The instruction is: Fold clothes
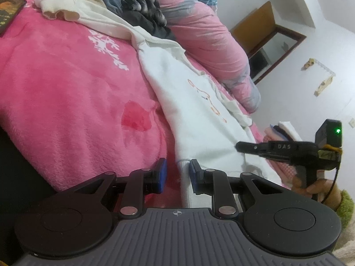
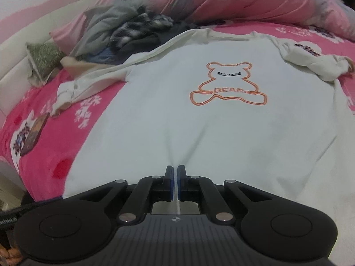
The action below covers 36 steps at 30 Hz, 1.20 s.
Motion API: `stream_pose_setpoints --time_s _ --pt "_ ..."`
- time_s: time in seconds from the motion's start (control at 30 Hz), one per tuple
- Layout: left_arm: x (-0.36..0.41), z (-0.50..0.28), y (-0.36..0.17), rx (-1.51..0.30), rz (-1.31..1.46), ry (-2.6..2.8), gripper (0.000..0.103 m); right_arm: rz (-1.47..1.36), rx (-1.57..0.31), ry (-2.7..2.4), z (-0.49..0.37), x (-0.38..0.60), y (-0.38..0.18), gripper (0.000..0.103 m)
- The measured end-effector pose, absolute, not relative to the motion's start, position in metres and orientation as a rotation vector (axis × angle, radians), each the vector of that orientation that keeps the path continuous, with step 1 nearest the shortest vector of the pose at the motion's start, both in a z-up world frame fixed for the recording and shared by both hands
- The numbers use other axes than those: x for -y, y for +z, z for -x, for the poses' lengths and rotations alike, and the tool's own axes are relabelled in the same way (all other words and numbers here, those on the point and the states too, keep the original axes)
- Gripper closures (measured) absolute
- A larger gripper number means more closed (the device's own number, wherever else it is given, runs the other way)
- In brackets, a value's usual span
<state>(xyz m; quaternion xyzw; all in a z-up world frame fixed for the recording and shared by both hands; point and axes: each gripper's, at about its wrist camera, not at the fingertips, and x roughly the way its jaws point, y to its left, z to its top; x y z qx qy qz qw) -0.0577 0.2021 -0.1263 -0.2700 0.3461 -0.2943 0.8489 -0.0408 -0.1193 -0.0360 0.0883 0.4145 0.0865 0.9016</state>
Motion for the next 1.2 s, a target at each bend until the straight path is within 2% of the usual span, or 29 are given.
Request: stream_pose_setpoints --time_s 0.1,0.27,0.5,0.83,0.9,1.07,1.13,1.2 --pt "-0.197 0.053 -0.128 -0.747 0.567 -0.626 0.077 -0.205 -0.861 0.157 0.041 0.125 -0.04 0.101" --pt "-0.197 0.044 -0.132 -0.783 0.603 -0.633 0.077 -0.273 -0.822 0.169 0.048 0.134 -0.032 0.101" --pt "-0.198 0.041 -0.134 -0.803 0.643 -0.663 0.077 -0.326 -0.864 0.096 0.042 0.154 -0.051 0.101" --pt "-0.182 0.041 -0.136 -0.831 0.635 -0.7 0.077 -0.088 -0.881 0.052 0.04 0.137 -0.063 0.099" --pt "-0.179 0.042 -0.136 -0.834 0.633 -0.707 0.077 0.0 -0.853 0.041 0.046 0.127 -0.056 0.089" --pt "-0.177 0.042 -0.137 -0.835 0.634 -0.711 0.077 0.184 -0.693 0.117 0.076 0.103 -0.025 0.085" --pt "-0.174 0.041 -0.137 -0.838 0.638 -0.712 0.077 0.254 -0.64 0.234 0.092 0.093 -0.017 0.079" --pt "-0.175 0.04 -0.136 -0.839 0.642 -0.717 0.077 0.333 -0.634 0.365 0.107 0.081 -0.017 0.061"
